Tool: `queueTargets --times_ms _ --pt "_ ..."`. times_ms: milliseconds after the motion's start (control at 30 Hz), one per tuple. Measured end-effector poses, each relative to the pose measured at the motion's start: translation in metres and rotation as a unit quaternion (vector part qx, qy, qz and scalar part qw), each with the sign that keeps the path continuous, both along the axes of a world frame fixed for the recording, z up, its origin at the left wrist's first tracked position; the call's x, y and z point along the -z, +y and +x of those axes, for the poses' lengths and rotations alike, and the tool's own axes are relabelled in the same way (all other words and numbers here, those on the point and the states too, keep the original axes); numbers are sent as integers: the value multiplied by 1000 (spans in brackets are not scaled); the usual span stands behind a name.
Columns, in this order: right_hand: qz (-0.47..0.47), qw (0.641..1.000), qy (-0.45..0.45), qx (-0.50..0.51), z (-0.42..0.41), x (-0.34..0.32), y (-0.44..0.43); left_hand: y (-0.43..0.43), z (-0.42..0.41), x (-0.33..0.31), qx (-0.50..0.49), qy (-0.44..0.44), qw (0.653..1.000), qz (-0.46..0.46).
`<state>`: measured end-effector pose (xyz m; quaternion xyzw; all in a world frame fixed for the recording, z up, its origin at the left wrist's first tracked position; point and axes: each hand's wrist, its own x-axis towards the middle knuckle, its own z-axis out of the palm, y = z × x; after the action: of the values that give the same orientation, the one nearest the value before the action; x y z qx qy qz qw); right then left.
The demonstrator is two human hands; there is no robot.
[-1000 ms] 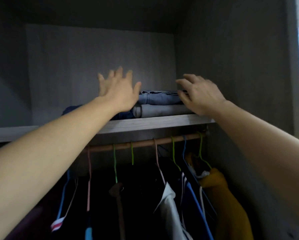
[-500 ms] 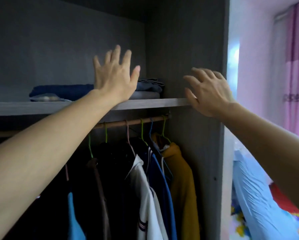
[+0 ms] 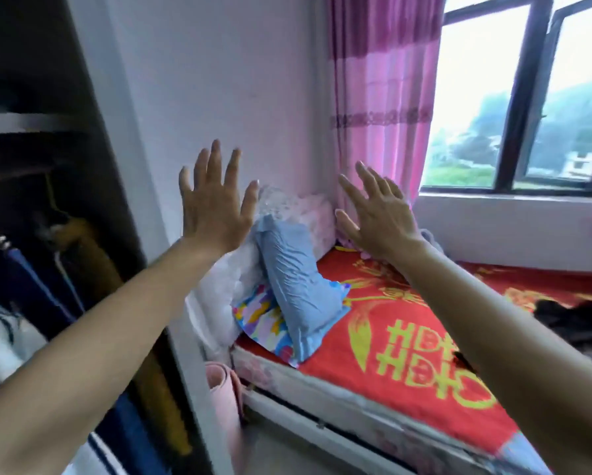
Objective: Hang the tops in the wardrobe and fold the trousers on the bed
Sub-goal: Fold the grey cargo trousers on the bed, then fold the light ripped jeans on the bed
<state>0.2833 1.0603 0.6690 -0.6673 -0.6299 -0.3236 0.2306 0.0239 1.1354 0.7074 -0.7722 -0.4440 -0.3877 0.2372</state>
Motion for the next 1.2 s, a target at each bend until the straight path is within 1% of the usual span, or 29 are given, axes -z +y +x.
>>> queueTargets --times_ms 100,200,300,433,600,700,767,900,1067,1200 --pt "-54 996 27 72 89 54 -50 -8 98 49 61 22 997 -49" --pt "-95 984 42 146 162 96 -100 -19 188 88 131 59 986 -79" --pt "-111 970 66 205 222 129 -143 -27 269 129 199 100 968 -113" --pt "-151 944 85 280 285 168 -185 -41 360 180 254 147 946 -141" --pt "-165 915 95 356 357 179 -204 -29 460 204 330 180 917 -137" --pt "-156 898 119 393 397 175 -199 -12 516 204 376 175 897 -151" --pt "-158 887 134 412 419 176 -195 -4 549 207 398 169 885 -172" --pt "-178 867 144 443 456 193 -196 8 613 226 429 187 864 -186" --pt "-221 829 195 476 505 240 -214 2 688 276 450 225 825 -256" --pt "-243 801 226 498 565 277 -237 -14 753 321 440 261 798 -318"
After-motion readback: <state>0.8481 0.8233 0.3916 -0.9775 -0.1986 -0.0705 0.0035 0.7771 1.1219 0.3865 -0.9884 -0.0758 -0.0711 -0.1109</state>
